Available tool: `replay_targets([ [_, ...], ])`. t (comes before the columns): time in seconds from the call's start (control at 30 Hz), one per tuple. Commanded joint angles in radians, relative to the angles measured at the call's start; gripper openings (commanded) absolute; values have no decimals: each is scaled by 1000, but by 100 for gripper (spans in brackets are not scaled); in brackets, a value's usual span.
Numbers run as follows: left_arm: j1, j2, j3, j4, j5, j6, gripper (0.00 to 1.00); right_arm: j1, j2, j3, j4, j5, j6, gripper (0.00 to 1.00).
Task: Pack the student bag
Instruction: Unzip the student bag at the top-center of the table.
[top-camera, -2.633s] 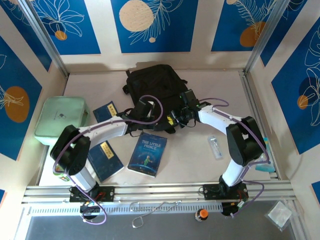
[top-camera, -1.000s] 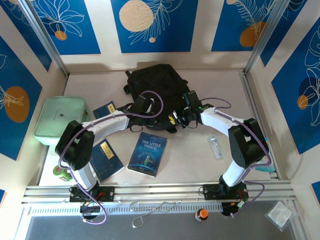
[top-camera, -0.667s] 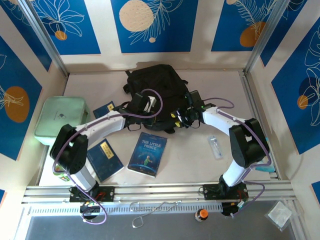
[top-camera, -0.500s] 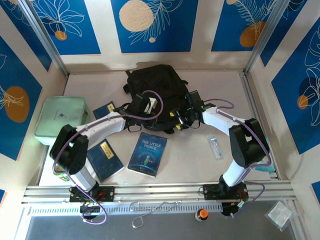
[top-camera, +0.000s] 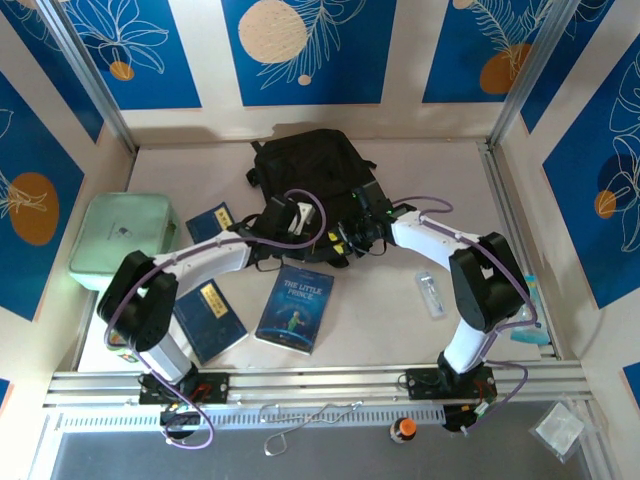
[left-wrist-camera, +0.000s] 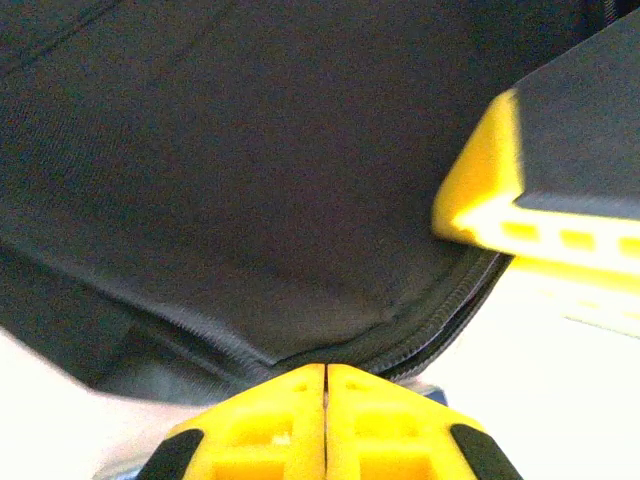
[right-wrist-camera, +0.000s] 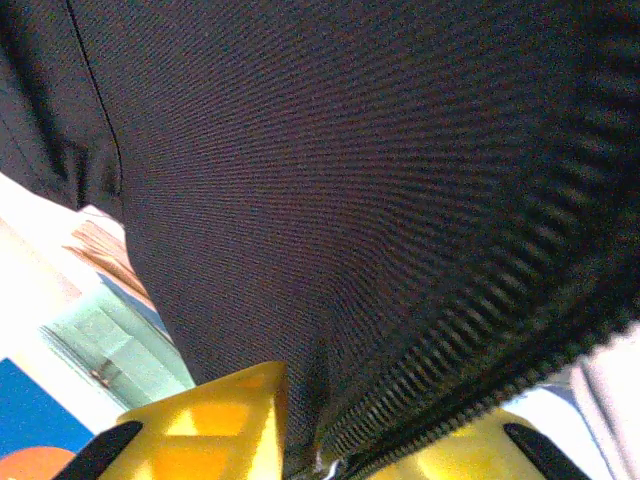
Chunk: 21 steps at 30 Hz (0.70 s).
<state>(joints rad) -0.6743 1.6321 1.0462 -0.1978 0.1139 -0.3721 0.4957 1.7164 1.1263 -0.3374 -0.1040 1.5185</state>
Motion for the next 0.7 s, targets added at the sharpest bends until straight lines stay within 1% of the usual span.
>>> replay_targets([
  [0.0, -2, -66, -54, -21, -87, -21, 0, -9, -5, 26, -15, 37, -32, 13],
  [0.13, 19, -94, -113, -55, -201, -62, 0, -14, -25, 13, -13, 57, -53, 7],
  [0.23, 39, -82, -130, -73, -251, -90, 0, -14, -39, 0, -5, 66, -58, 5],
  [0.43, 68, -11, -107, -75, -277, -115, 0, -14, -71, -16, 19, 82, -91, 2],
  [0.67, 101, 47, -84, -61, -294, -117, 0, -21, -111, -31, 14, 107, -106, 1],
])
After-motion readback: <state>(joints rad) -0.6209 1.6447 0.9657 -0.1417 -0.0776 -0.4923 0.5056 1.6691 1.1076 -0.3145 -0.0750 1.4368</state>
